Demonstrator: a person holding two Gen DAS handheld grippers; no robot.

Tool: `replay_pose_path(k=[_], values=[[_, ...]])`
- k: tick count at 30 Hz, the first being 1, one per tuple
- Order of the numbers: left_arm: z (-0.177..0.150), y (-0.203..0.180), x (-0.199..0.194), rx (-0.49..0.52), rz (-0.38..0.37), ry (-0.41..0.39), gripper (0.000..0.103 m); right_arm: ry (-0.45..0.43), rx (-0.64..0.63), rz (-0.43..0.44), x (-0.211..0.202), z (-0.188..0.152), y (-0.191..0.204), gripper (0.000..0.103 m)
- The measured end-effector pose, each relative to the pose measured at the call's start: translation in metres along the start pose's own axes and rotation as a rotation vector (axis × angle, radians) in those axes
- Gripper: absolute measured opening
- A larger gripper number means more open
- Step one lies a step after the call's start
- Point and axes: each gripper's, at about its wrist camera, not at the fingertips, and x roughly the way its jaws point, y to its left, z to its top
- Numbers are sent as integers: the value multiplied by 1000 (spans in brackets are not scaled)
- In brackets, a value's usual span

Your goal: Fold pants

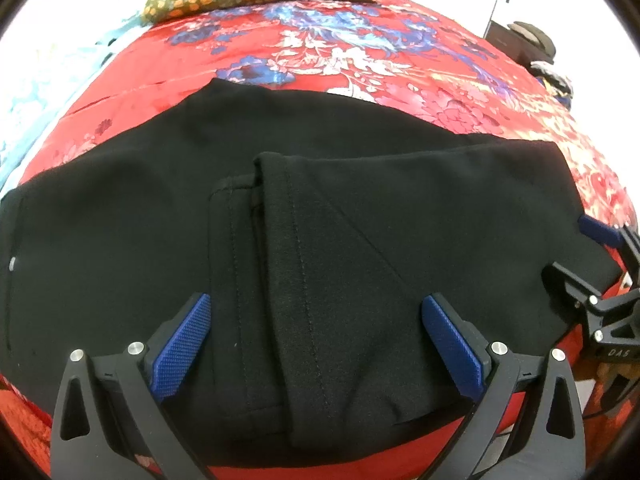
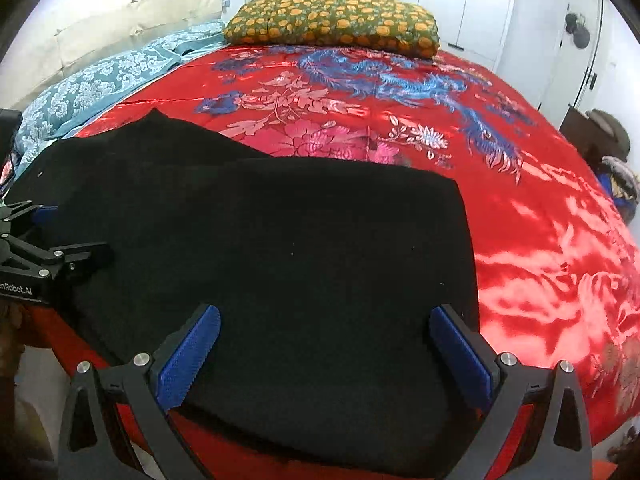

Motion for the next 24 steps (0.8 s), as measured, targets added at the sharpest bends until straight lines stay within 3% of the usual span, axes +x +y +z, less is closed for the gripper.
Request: replay_pose_path(k=[24], values=[[-2, 2, 1, -10, -10, -7, 103, 21, 6, 13, 3, 0, 1, 103]])
